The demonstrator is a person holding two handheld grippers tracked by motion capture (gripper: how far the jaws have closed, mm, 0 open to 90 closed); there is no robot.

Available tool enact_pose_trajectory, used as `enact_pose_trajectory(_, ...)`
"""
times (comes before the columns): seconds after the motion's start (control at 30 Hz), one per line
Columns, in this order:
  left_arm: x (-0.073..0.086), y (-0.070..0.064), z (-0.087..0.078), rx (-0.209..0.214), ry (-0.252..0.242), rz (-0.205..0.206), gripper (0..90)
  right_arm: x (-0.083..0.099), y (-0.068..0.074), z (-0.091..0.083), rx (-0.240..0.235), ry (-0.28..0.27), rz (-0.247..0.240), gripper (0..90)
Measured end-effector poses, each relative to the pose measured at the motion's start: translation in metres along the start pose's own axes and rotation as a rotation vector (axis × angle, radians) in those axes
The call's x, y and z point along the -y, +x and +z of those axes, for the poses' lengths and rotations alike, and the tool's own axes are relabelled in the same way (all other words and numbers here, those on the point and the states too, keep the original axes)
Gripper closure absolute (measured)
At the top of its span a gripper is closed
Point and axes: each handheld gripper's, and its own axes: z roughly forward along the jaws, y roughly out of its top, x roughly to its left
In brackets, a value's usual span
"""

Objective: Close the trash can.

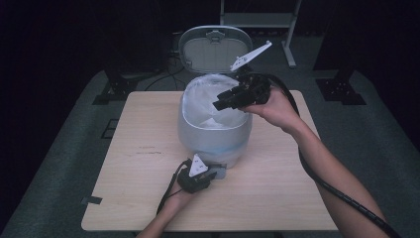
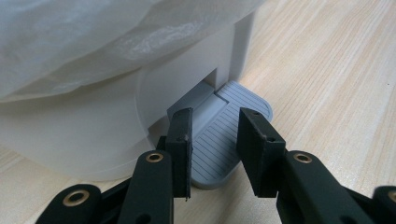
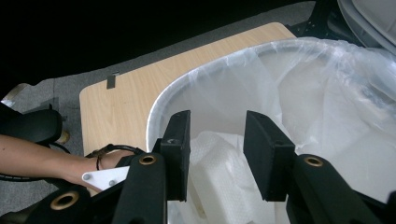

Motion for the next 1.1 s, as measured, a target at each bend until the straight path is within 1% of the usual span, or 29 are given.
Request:
enact_pose_trajectory(0.13,0.0,-0.001,0.0,-0.004,0.001,0.003,65.7,0.006,0.001,-0.008,0.003,-0.015,0.002,58.8)
enact_pose_trajectory(0.37,0.0,-0.003,-0.001,-0.015,-0.001,0.012,65.1,0.02,0.004,-0.025,0.012,-0.027,0.008,57.8)
enact_pose_trajectory(0.47,0.0,-0.004,-0.001,-0.018,0.003,0.019,64.5,0.028,0.004,-0.033,0.016,-0.037,0.017,56.4)
enact_pose_trajectory(0.5,0.0,-0.003,-0.002,-0.021,0.007,0.028,64.5,0.032,0.004,-0.036,0.018,-0.038,0.022,56.5)
enact_pose_trajectory(0.67,0.001,-0.004,-0.002,-0.022,-0.002,0.025,64.4,0.049,0.003,-0.049,0.024,-0.051,0.039,56.5)
enact_pose_trajectory(0.8,-0.001,-0.002,-0.003,-0.024,0.009,0.017,61.3,0.067,0.003,-0.061,0.029,-0.066,0.051,56.5)
enact_pose_trajectory(0.87,-0.002,-0.002,-0.006,-0.018,0.02,0.023,59.1,0.079,0.004,-0.067,0.038,-0.075,0.058,56.5)
enact_pose_trajectory(0.9,-0.003,-0.004,-0.008,-0.022,0.022,0.033,56.8,0.085,0.003,-0.07,0.041,-0.076,0.062,56.5)
enact_pose_trajectory(0.93,-0.003,-0.007,-0.011,-0.037,0.012,0.036,56.0,0.092,0.004,-0.073,0.047,-0.079,0.066,56.5)
enact_pose_trajectory(0.97,-0.003,-0.01,-0.015,-0.04,0.004,0.04,56.0,0.099,0.003,-0.076,0.05,-0.083,0.074,56.4)
enact_pose_trajectory(1.03,-0.004,-0.015,-0.021,-0.034,-0.013,0.047,54.1,0.113,0.002,-0.081,0.05,-0.086,0.091,56.1)
enact_pose_trajectory(1.1,-0.007,-0.018,-0.026,-0.029,-0.015,0.058,53.0,0.126,0.0,-0.084,0.065,-0.087,0.108,55.8)
